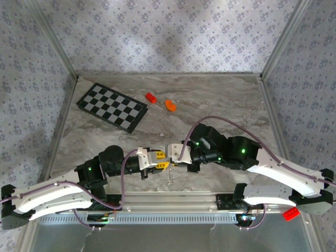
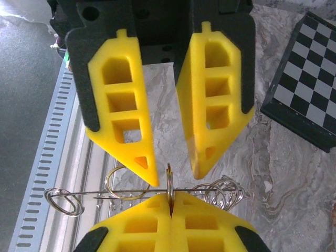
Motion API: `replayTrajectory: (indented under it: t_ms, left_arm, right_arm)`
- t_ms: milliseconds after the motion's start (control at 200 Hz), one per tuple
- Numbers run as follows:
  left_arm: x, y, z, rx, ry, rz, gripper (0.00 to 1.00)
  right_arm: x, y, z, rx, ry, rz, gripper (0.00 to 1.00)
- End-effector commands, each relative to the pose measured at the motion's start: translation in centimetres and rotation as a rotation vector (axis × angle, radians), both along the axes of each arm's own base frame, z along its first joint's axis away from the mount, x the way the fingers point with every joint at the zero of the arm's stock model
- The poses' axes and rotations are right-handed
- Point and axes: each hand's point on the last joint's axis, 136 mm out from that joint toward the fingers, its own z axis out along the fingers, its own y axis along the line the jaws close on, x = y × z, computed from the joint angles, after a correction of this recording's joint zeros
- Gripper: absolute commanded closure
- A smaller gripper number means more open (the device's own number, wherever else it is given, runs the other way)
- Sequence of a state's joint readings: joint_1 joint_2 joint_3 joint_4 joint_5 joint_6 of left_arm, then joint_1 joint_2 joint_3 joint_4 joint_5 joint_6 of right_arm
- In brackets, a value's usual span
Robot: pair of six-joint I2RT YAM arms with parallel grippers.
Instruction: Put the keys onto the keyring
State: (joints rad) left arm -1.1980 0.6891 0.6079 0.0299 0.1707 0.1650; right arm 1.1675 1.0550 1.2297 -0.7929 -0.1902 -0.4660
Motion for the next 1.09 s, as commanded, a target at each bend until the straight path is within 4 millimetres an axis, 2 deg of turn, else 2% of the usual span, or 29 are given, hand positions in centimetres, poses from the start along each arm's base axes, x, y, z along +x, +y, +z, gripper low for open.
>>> replayTrajectory:
  t_ms: [0, 380, 505, 630, 835, 979, 1009, 1089]
  left_arm:
    - [0.0, -0.1, 2.1, -0.057, -0.033, -0.002, 0.77]
    - [0.3, -0.1, 2.0, -0.065, -0.044, 0.014, 0.83]
    - [0.3, -0.1, 1.9, -0.064, -0.045, 0.012, 0.88]
    - [0.2, 0.0, 2.2, -0.076, -0.051, 0.008, 1.0]
    - [-0.1, 0.4, 2.8, -0.099, -0.065, 0.002, 1.0]
    - [-0.6, 0.7, 3.8, -0.138, -0.079, -0.018, 1.0]
    - [-0.7, 0.8, 4.0, -0.147, -0.082, -0.021, 1.0]
    - [-1.1, 1.0, 4.7, -0.176, -0.089, -0.041, 1.0]
  right_arm:
    - [-0.5, 0.2, 1.1, 0.015, -0.016, 0.034, 1.0]
    - [-1.0, 0.4, 1.1, 0.011, -0.022, 0.054, 1.0]
    - [-1.1, 0.5, 1.1, 0.02, -0.02, 0.061, 1.0]
    - [-1.1, 0.6, 1.1, 0.024, -0.018, 0.059, 1.0]
    - [-1.0, 0.5, 1.2, 0.044, -0.012, 0.042, 1.0]
    - [-1.5, 0.4, 1.8, 0.104, 0.02, 0.033, 0.87]
    - [-1.6, 0.3, 0.7, 0.095, 0.038, 0.034, 0.86]
    - [-2.0, 0.3, 1.0, 0.137, 0.056, 0.039, 0.86]
